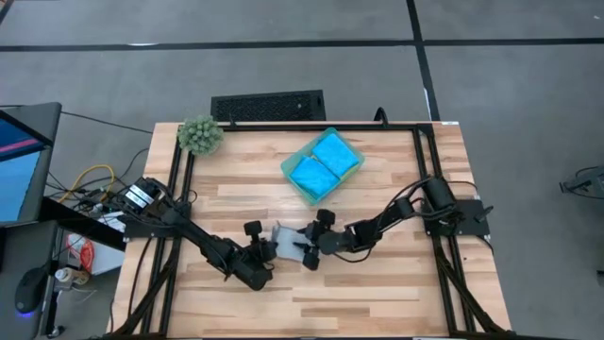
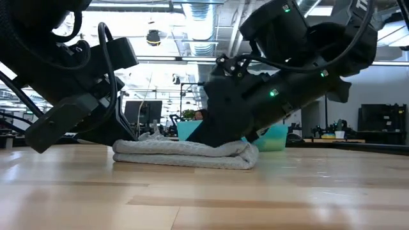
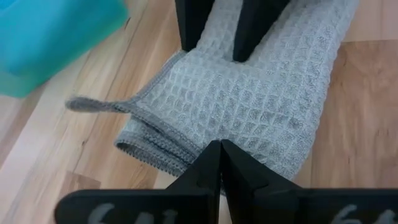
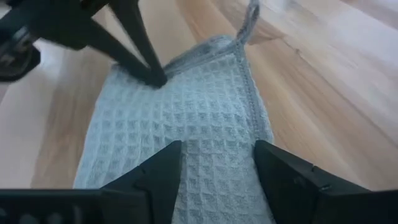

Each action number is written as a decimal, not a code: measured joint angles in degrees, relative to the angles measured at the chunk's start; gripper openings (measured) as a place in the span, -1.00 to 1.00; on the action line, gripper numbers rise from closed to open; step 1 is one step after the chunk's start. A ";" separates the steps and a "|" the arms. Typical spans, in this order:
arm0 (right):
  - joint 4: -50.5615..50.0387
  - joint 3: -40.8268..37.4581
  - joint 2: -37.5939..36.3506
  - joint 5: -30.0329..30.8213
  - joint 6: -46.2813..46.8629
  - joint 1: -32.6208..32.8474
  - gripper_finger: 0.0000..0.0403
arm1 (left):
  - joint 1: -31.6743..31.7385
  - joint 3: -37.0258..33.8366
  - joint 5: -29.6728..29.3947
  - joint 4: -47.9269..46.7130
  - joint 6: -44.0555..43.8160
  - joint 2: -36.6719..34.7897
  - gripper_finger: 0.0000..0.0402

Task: Fold microfiber towels
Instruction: Put the folded gray microfiber towel into the green bin, then return to Home Position

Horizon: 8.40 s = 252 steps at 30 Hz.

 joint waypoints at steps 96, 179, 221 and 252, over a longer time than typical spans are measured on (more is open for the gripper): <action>-9.24 5.92 -24.31 -9.24 -21.46 -25.97 -0.90 | -7.06 12.96 -3.66 -35.46 -16.05 -9.31 -0.98; -25.09 -1.89 -18.48 -19.64 -8.34 -23.53 -0.55 | -7.12 12.92 -3.92 -32.51 -18.97 -9.27 -0.98; -44.57 -0.83 -52.97 -15.06 -21.64 -22.43 -0.55 | -6.92 8.94 -15.55 -35.38 -12.02 -38.69 -0.98; -27.39 -51.75 -120.14 8.77 -14.09 12.00 -0.55 | -7.05 -46.03 -0.89 11.24 14.48 -103.04 -0.98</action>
